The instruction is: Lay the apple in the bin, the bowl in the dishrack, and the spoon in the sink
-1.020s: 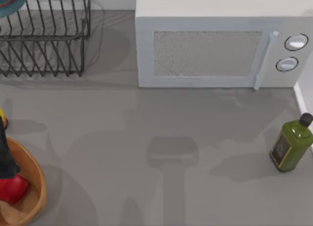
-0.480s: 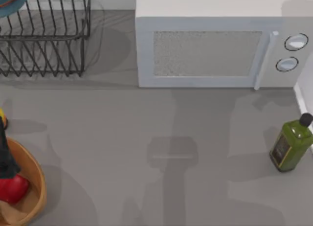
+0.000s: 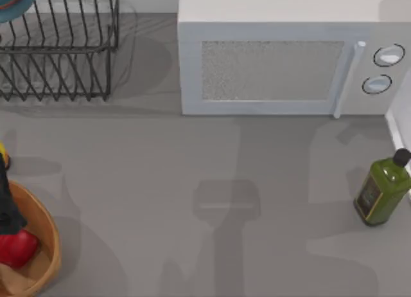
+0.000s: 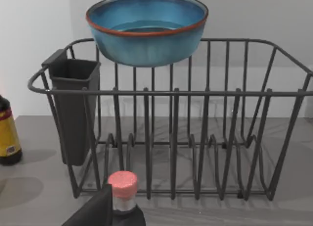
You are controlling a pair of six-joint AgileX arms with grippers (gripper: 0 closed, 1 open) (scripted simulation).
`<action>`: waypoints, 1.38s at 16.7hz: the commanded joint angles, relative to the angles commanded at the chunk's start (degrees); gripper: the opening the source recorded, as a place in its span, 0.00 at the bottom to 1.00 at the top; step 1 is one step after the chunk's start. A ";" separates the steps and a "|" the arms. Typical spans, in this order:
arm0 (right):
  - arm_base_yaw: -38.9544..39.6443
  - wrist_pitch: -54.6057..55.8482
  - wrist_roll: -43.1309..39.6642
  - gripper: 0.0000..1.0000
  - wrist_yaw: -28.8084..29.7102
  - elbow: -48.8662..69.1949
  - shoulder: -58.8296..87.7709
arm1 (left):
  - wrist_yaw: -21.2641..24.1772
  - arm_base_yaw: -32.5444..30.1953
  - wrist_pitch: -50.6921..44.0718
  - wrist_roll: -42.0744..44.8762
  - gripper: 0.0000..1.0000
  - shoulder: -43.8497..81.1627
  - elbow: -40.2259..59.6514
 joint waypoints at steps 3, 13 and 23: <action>0.23 2.87 0.11 0.00 0.00 -3.49 -0.69 | 0.00 0.00 0.00 0.00 1.00 0.00 0.00; 0.81 12.04 0.39 0.00 -0.14 -14.38 -2.42 | 0.00 0.00 0.00 0.00 1.00 0.00 0.00; 0.81 12.04 0.39 0.53 -0.14 -14.38 -2.42 | 0.00 0.00 0.00 0.00 1.00 0.00 0.00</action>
